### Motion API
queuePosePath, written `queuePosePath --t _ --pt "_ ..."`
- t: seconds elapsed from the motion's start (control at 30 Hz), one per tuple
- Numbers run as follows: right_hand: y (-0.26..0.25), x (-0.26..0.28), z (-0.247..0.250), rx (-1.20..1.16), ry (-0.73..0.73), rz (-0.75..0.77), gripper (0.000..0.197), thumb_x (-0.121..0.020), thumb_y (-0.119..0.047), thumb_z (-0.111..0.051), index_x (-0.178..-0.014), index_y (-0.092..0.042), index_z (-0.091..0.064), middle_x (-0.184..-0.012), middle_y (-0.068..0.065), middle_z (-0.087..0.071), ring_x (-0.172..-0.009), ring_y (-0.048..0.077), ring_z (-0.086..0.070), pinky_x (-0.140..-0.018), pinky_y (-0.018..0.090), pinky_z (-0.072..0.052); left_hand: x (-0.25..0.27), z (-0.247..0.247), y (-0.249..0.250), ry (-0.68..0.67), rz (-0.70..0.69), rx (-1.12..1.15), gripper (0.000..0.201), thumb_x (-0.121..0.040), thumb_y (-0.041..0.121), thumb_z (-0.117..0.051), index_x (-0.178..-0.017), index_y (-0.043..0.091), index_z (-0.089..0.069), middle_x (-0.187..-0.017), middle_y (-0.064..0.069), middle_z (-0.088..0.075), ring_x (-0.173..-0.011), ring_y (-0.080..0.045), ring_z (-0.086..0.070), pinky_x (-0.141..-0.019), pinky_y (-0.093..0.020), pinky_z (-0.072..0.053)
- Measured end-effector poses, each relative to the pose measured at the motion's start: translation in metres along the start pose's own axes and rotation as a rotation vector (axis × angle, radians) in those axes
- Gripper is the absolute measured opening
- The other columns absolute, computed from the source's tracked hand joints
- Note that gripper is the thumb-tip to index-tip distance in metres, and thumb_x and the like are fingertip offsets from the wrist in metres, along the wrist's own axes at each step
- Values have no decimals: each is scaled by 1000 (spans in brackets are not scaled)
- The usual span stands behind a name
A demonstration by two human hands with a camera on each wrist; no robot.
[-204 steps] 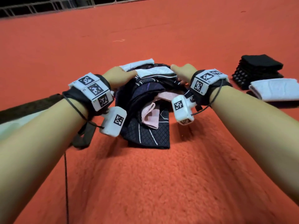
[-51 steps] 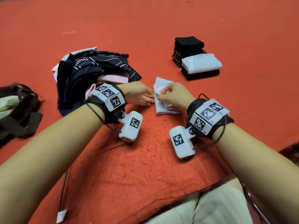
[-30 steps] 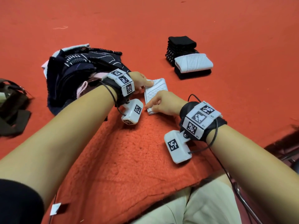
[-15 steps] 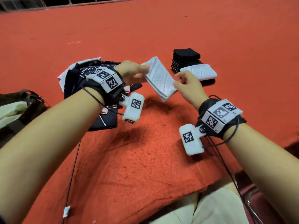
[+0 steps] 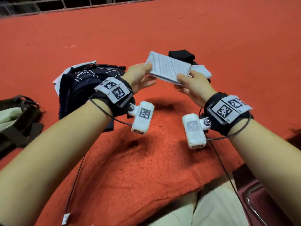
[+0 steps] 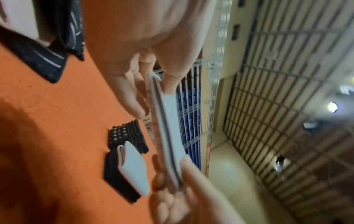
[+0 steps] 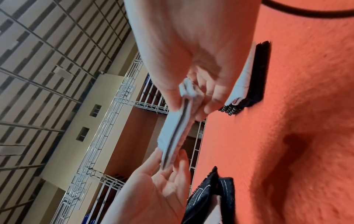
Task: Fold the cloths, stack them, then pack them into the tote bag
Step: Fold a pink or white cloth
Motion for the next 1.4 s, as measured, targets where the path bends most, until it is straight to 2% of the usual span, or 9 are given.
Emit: queuePosePath --t 0.2,0.33,0.47,0.67,0.9,0.97,1.13,1.23,1.4 --pt "7 -10 27 165 119 68 10 -95 -13 -47 -100 -9 -54 -74 1 -53 -39 -2 -49 -44 13 -35 -6 -14 -23 -25 42 -336 26 -97 33 -45 -100 9 -56 -80 -1 -59 -58 -7 -61 -50 -20 -52" --pt "15 -24 54 57 231 4 47 -95 -15 -50 -135 6 -39 -94 6 -52 -57 6 -48 -52 16 -40 -14 -31 -35 -121 152 -171 16 -97 16 -49 -101 1 -54 -78 -8 -59 -49 -8 -64 -51 -17 -55" --pt "12 -41 76 -67 217 -31 34 -93 -5 -51 -126 2 -51 -90 5 -60 -65 9 -52 -50 12 -44 -30 -51 -28 -102 140 -254 12 -95 14 -53 -99 3 -55 -75 -6 -57 -58 -12 -62 -54 -19 -55" --pt "3 -85 114 14 324 -11 27 -90 1 -50 -114 2 -61 -71 3 -58 -55 11 -48 -47 14 -42 -67 -88 -12 -8 58 -393 21 -86 5 -58 -67 7 -49 -57 -2 -45 -26 -3 -41 -54 -24 -54" --pt "21 -122 139 189 392 -28 38 -89 -5 -55 -127 -1 -54 -101 11 -59 -60 10 -53 -48 13 -45 -104 -104 -28 45 43 -358 24 -85 -3 -61 -66 8 -50 -67 -8 -53 -51 -15 -55 -52 -22 -53" --pt "26 -128 140 241 378 -22 40 -90 -7 -55 -130 -5 -52 -103 7 -56 -65 14 -55 -53 16 -47 -107 -104 -31 64 3 -326 10 -84 -5 -59 -83 5 -57 -71 -8 -57 -49 -13 -53 -45 -20 -51" --pt "29 -132 138 399 357 26 38 -89 -11 -55 -127 -9 -57 -124 10 -61 -112 21 -59 -99 27 -44 -112 -109 -39 -20 -9 -417 68 -86 -5 -55 -144 21 -33 -101 -12 -59 -52 -14 -52 -48 -27 -54" --pt "33 -130 133 452 325 48 34 -91 -10 -49 -123 -12 -62 -120 6 -65 -108 16 -59 -80 11 -39 -113 -113 -45 -52 4 -496 65 -90 -3 -47 -146 24 -30 -74 -5 -50 -52 -12 -45 -52 -28 -53" --pt "40 -126 132 549 298 23 33 -92 -14 -44 -116 -19 -67 -115 5 -68 -111 19 -59 -84 19 -39 -114 -116 -51 -142 0 -684 32 -91 4 -41 -83 34 -48 -78 -8 -49 -53 -16 -42 -58 -34 -50"
Point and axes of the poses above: each hand's wrist, its own x-axis away from the middle knuckle, its own z-axis out of the back of the hand, y = z × x, the point moved 7 cm from there along -x, towards the middle knuckle
